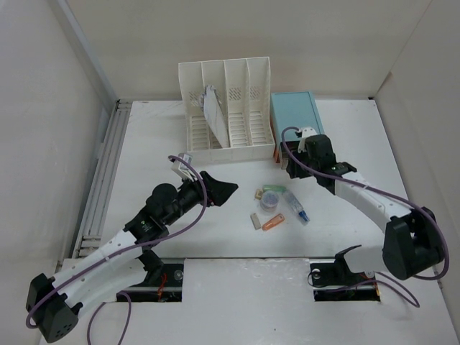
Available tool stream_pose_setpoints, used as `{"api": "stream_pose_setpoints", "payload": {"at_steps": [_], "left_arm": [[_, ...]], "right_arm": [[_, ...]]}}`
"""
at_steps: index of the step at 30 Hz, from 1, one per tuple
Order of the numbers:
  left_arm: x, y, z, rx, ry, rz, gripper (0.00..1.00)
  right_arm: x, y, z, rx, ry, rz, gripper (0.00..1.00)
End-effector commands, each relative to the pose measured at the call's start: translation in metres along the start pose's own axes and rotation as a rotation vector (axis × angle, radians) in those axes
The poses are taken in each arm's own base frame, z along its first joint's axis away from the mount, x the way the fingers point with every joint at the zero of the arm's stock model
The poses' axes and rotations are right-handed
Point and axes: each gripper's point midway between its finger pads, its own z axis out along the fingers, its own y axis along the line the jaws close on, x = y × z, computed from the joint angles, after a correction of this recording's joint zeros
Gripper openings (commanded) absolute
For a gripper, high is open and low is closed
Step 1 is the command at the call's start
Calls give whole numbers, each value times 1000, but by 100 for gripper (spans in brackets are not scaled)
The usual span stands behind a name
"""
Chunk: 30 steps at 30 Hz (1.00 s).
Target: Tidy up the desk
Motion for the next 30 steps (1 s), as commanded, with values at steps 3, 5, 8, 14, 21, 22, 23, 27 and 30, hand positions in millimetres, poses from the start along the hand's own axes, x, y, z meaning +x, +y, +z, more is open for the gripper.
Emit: {"api": "stream_pose_setpoints", "payload": {"at_steps": [3,5,8,14,21,22,23,27,30], "left_arm": [[-10,-16,-2,65,-33,15,85],[-10,-16,-2,65,-33,15,85],[-10,-16,-2,65,-33,15,85],[1,-5,2,25,7,22,85],[6,-1,10,0,45,60,85],[2,-4,11,1,31,61,85],[1,-3,11,1,31,70,85],[-2,-4,10,-14,33,82,84],[-6,-5,7,-18,23,104,84]], "right_arm": [[-4,49,-19,-200,-31,-84,31],[-4,51,-22,-210,-31,-85,37],[-3,52,-22,-220,-31,-96,57],[-16,57,-42,-260,-34,-191,75],[-10,79,-74,-433,-25,-332,77],[-13,82,-80,-450,-42,-335,77],[-9,89,-84,-503,-37,-355,77],[-3,110,-104,-667,-54,-416,77],[-2,117,-109,-719,-73,-436,77]]}}
